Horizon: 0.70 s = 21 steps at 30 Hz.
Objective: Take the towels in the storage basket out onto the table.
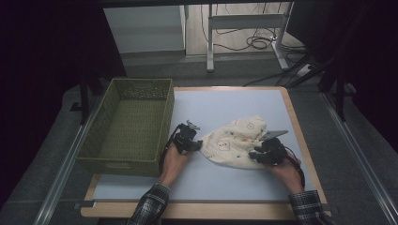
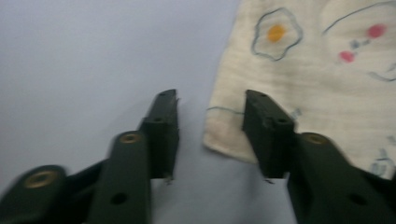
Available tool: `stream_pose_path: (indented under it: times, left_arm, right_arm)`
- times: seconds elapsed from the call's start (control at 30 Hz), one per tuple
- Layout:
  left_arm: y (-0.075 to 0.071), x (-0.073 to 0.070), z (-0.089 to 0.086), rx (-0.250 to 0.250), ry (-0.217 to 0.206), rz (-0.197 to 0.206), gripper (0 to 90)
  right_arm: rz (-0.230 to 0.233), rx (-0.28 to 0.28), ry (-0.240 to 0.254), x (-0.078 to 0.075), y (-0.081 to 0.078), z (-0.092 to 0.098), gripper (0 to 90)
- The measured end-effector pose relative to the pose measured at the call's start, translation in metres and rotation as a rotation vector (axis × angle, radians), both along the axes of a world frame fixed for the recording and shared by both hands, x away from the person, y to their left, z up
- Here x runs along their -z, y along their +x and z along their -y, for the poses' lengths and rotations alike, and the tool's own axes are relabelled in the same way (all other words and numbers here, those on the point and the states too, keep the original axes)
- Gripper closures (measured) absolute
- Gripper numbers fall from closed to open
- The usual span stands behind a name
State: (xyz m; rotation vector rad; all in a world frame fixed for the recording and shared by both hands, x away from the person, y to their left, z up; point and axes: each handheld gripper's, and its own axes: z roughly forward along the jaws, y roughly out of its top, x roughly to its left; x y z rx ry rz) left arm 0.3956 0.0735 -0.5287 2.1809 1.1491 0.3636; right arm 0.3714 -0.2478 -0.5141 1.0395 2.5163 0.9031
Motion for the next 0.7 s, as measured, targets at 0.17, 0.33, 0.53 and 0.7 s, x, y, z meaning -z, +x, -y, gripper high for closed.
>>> stream_pose_path:
  times: [0.17,0.33,0.53,0.7]
  left_arm:
    - [-0.007,-0.003,0.005,0.038,0.013,-0.003,85.8]
    - [-0.027,-0.007,0.007,0.053,0.018,0.002,85.8]
    - [-0.059,-0.007,0.002,0.069,-0.011,0.003,84.8]
    - [-0.086,-0.001,-0.005,0.073,-0.023,-0.016,84.8]
  right_arm:
    - [0.049,-0.035,-0.028,-0.008,-0.02,-0.002,84.8]
    - [0.094,-0.046,0.014,-0.026,-0.044,0.014,84.6]
    - [0.07,-0.05,0.069,-0.029,-0.074,0.034,84.3]
    - [0.045,-0.055,0.092,-0.02,-0.096,0.044,84.1]
